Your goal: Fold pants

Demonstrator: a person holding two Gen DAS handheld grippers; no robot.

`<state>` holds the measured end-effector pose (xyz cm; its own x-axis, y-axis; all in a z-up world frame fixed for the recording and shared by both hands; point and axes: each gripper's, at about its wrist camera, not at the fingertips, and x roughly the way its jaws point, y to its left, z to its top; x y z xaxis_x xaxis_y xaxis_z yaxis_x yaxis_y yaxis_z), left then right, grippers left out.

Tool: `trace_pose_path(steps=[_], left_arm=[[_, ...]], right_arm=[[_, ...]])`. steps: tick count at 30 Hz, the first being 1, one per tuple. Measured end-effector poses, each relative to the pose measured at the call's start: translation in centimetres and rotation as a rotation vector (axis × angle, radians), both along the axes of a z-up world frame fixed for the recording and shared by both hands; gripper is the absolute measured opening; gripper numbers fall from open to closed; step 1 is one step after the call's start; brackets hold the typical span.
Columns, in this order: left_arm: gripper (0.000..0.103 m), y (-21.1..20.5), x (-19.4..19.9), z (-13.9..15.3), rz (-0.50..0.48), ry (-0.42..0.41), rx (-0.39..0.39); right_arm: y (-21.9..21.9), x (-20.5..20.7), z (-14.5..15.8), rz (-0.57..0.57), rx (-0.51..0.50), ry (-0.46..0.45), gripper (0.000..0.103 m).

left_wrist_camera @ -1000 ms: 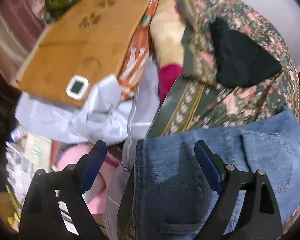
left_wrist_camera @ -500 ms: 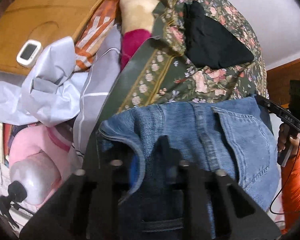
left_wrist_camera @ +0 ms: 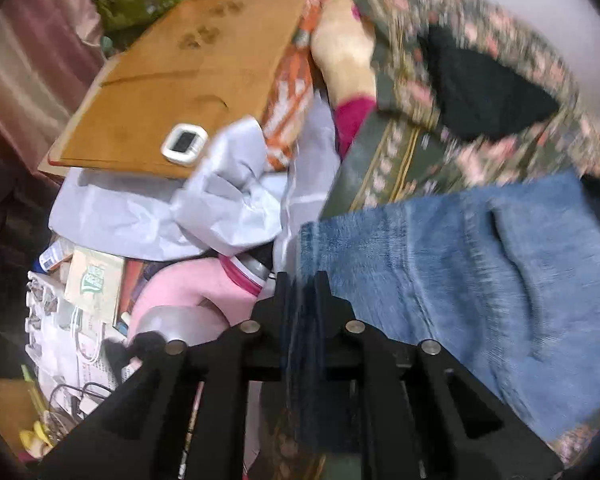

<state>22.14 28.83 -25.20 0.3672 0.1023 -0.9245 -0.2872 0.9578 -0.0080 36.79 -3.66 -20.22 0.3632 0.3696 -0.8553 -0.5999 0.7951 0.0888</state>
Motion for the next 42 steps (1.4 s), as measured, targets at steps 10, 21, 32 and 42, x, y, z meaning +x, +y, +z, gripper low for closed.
trace_pose_path(steps=[10, 21, 32, 42], left_arm=[[0.084, -4.7, -5.0, 5.7, -0.056, -0.135, -0.049], [0.084, -7.2, -6.7, 1.9, -0.042, -0.076, -0.42], [0.072, -4.8, -2.9, -1.8, 0.149, -0.045, -0.533], [0.018, -7.4, -4.6, 4.5, 0.035, -0.228, -0.063]], right_arm=[[-1.4, -9.1, 5.3, 0.073, 0.081, -0.118, 0.051], [-1.5, -15.8, 0.9, 0.137, -0.002, -0.1, 0.053], [-2.3, -16.2, 0.5, 0.115, 0.049, -0.076, 0.055], [-3.4, -16.5, 0.5, 0.122, 0.12, -0.026, 0.056]])
